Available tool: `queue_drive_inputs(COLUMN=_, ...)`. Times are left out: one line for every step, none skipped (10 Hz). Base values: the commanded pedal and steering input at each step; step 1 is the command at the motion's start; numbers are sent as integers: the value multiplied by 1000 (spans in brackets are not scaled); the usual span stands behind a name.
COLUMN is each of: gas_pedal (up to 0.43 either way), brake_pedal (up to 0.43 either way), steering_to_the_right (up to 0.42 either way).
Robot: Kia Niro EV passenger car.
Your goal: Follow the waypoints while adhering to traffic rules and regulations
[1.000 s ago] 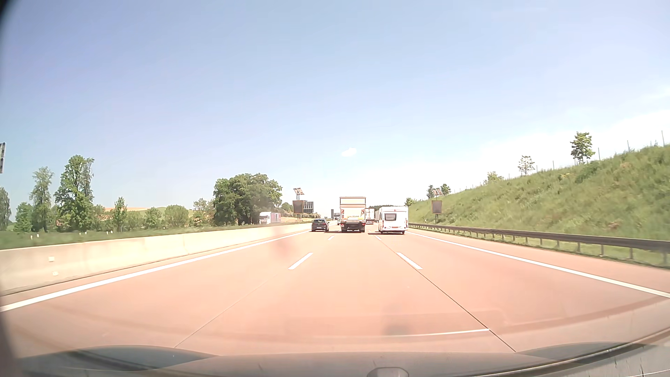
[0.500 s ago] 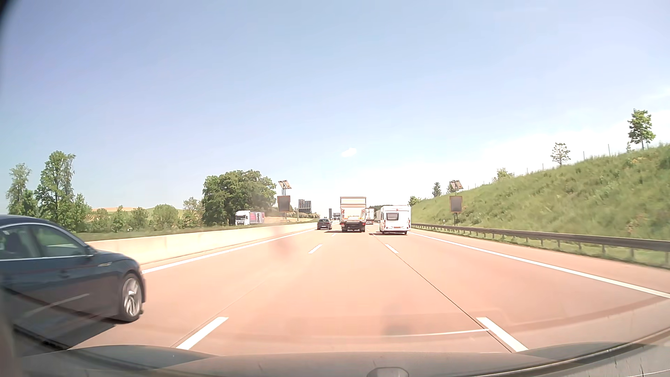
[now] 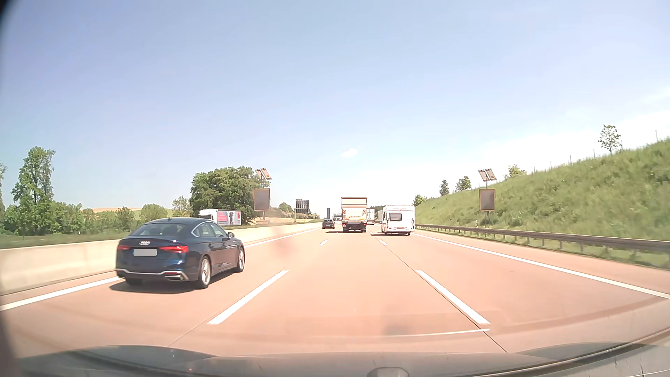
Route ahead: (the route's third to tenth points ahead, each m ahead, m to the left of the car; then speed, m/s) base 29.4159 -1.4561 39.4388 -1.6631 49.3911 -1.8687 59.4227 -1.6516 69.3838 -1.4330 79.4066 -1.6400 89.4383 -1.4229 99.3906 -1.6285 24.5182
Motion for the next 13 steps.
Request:
queue_drive_inputs(gas_pedal=319, brake_pedal=0, steering_to_the_right=-3)
queue_drive_inputs(gas_pedal=331, brake_pedal=0, steering_to_the_right=-3)
queue_drive_inputs(gas_pedal=350, brake_pedal=0, steering_to_the_right=-3)
queue_drive_inputs(gas_pedal=358, brake_pedal=0, steering_to_the_right=-3)
queue_drive_inputs(gas_pedal=370, brake_pedal=0, steering_to_the_right=-3)
queue_drive_inputs(gas_pedal=378, brake_pedal=0, steering_to_the_right=-3)
queue_drive_inputs(gas_pedal=390, brake_pedal=0, steering_to_the_right=-3)
queue_drive_inputs(gas_pedal=390, brake_pedal=0, steering_to_the_right=-3)
queue_drive_inputs(gas_pedal=390, brake_pedal=0, steering_to_the_right=-3)
queue_drive_inputs(gas_pedal=390, brake_pedal=0, steering_to_the_right=-3)
queue_drive_inputs(gas_pedal=390, brake_pedal=0, steering_to_the_right=-3)
queue_drive_inputs(gas_pedal=370, brake_pedal=0, steering_to_the_right=-3)
queue_drive_inputs(gas_pedal=339, brake_pedal=0, steering_to_the_right=-3)
